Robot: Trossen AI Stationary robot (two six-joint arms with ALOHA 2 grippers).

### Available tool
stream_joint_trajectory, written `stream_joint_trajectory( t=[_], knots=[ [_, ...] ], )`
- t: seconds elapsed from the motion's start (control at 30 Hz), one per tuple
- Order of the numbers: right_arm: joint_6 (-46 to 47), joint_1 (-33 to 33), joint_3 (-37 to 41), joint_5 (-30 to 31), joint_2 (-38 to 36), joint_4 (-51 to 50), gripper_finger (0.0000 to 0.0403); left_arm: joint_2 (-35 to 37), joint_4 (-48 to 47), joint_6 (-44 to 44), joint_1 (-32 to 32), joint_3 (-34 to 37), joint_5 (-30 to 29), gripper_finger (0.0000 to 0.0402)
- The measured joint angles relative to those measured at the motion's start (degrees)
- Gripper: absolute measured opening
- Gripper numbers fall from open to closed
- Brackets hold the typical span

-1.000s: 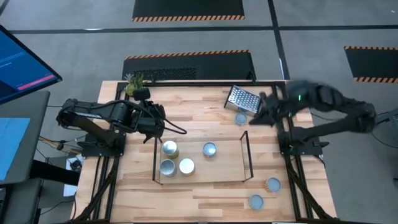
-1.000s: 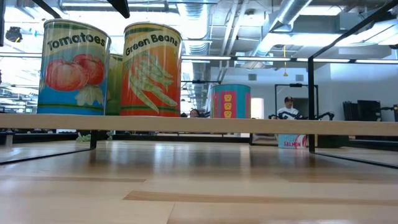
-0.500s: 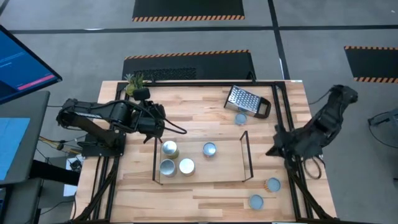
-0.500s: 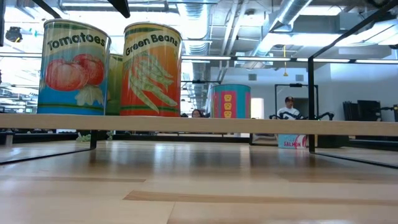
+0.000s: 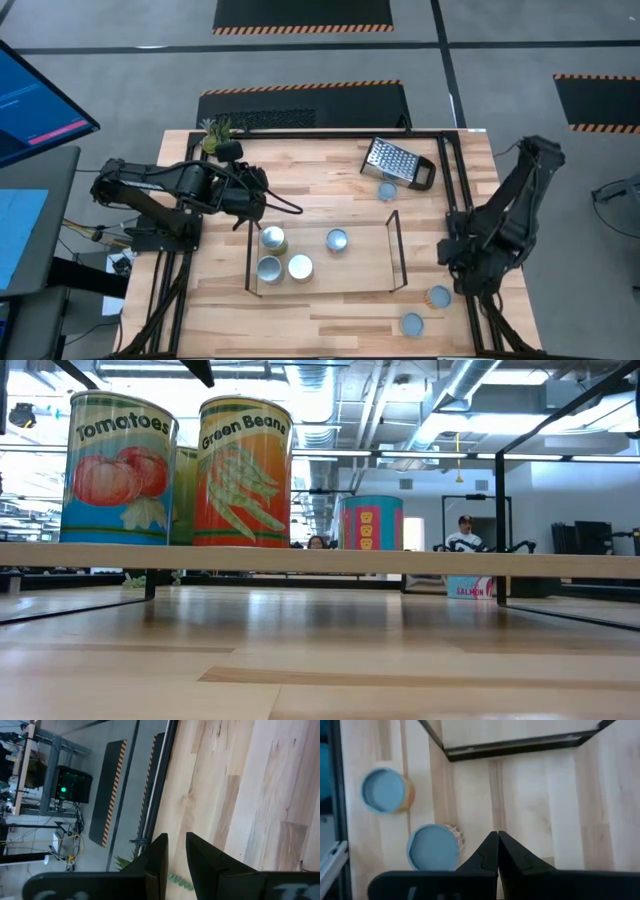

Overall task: Pick and place cans onto a shelf
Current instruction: Put the yellow can on the shelf

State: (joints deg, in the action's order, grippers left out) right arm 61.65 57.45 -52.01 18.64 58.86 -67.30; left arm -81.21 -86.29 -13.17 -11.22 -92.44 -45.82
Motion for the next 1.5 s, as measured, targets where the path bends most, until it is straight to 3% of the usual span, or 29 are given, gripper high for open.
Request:
stream_joint_trajectory(
  t=[0.43, 0.7, 0.87, 1.13, 1.3, 1.5],
  knots=[
    [2.80, 1.17, 0.00, -0.81, 9.38, -0.94, 0.0022, 0.00, 0.12, -0.02, 0.00, 0.00, 0.46, 0.0057],
    [5.66, 2.14, -0.02, 1.12, 4.96, -7.89, 0.0024, 0.00, 0.13, -0.48, 0.01, 0.00, 0.58, 0.0057],
    [6.45, 1.69, -0.11, 2.92, 2.56, -4.66, 0.0031, 0.00, 0.57, -0.57, 0.02, 0.00, 0.59, 0.0057],
    [6.44, 1.66, -0.09, -0.55, 7.07, -3.89, 0.0045, 0.00, 0.95, -0.57, 0.02, 0.00, 0.59, 0.0057],
    [5.63, 1.64, -0.08, -7.01, 12.35, -2.83, 0.0074, 0.00, 0.95, -0.59, 0.01, 0.00, 0.60, 0.0057],
    [6.32, 1.44, -0.02, -9.46, 17.63, 2.53, 0.0110, 0.00, 0.97, -0.59, 0.01, 0.00, 0.59, 0.0057]
  ],
)
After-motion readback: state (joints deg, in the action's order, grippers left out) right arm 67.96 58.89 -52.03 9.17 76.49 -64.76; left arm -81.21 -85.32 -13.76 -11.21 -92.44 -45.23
